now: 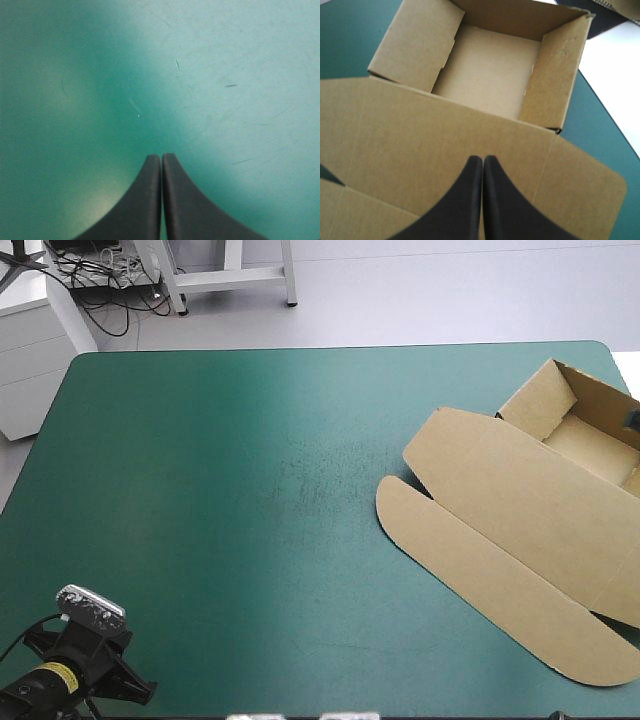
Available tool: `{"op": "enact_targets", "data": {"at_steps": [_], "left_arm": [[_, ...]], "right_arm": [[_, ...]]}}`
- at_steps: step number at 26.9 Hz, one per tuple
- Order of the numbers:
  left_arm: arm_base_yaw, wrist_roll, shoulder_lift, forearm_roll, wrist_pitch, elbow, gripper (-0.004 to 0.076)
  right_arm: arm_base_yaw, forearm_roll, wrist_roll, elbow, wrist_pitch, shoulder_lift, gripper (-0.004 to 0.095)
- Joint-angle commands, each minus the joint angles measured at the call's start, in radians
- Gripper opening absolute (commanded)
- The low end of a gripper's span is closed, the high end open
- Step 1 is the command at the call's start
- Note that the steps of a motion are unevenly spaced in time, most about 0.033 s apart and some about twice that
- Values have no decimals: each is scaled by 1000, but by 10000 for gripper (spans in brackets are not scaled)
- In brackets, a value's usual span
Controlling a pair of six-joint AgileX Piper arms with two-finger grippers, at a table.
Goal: Fold the box
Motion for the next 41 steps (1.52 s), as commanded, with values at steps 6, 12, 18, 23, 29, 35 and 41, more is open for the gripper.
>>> {"op": "enact_targets", "data": {"at_steps": [6,12,18,23,29,35,41], "left_arm": [[-7,-20,8,-5,-44,-25,-10],[-7,-20,8,-22,-43,-25,-10],[-7,-12,-35,-47,-54,-34,-10],[-7,-12,-109,-49,-154,-51,-10],[-7,-10,-142,-67,-207,-44,-10],[-7,-10,-142,-67,-217,-33,-10],[-7,-25,-142,-67,-222,-29,-10]], "right_arm": [[223,68,-54,343,-75,-339,-15],[314,98,-159,634,-108,-510,-15],[314,84,-190,868,-155,-629,-15],[314,56,-199,1001,-242,-720,-15],[314,52,-217,1010,-224,-829,-15],[314,48,-217,1010,-224,-865,-15],[314,48,-217,1010,-224,-865,-15]]}}
